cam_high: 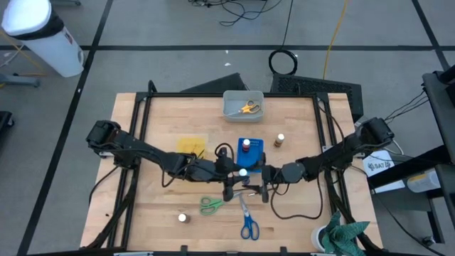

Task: Pick & Place Paint Supplies
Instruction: Put the blue paint bottle into the blue bin, then put the silver paint brush into the yellow bin

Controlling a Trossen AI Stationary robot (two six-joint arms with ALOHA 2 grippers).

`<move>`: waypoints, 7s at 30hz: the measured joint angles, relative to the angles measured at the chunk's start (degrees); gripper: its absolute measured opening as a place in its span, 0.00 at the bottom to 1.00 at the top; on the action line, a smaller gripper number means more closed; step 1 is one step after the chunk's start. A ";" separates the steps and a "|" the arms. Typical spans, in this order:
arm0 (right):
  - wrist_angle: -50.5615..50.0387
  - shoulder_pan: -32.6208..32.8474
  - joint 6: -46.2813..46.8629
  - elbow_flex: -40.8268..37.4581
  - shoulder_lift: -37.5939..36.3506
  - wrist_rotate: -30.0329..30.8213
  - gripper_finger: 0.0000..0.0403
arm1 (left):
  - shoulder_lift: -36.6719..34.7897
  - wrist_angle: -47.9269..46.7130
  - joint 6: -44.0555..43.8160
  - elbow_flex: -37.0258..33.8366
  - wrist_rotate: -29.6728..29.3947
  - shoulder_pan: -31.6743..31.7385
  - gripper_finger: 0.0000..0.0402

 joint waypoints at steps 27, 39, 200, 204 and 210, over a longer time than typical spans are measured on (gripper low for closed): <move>-5.40 -1.15 -2.70 0.15 0.28 0.15 0.25 | 4.25 -49.46 1.96 27.93 12.80 4.40 0.83; -5.59 -1.11 -2.70 0.15 0.28 0.09 0.24 | 7.39 -49.14 2.37 27.89 18.34 7.03 0.60; -31.08 -0.50 4.16 -3.43 -20.75 -1.39 0.52 | 0.45 -46.61 3.46 22.32 16.68 13.63 0.86; -30.02 4.10 6.02 -3.37 -18.69 -2.63 0.52 | -1.36 -44.40 6.14 22.32 12.53 8.80 0.85; -32.67 8.04 6.88 0.23 -13.91 -3.04 0.52 | 1.87 -30.62 6.45 19.75 8.13 1.15 0.86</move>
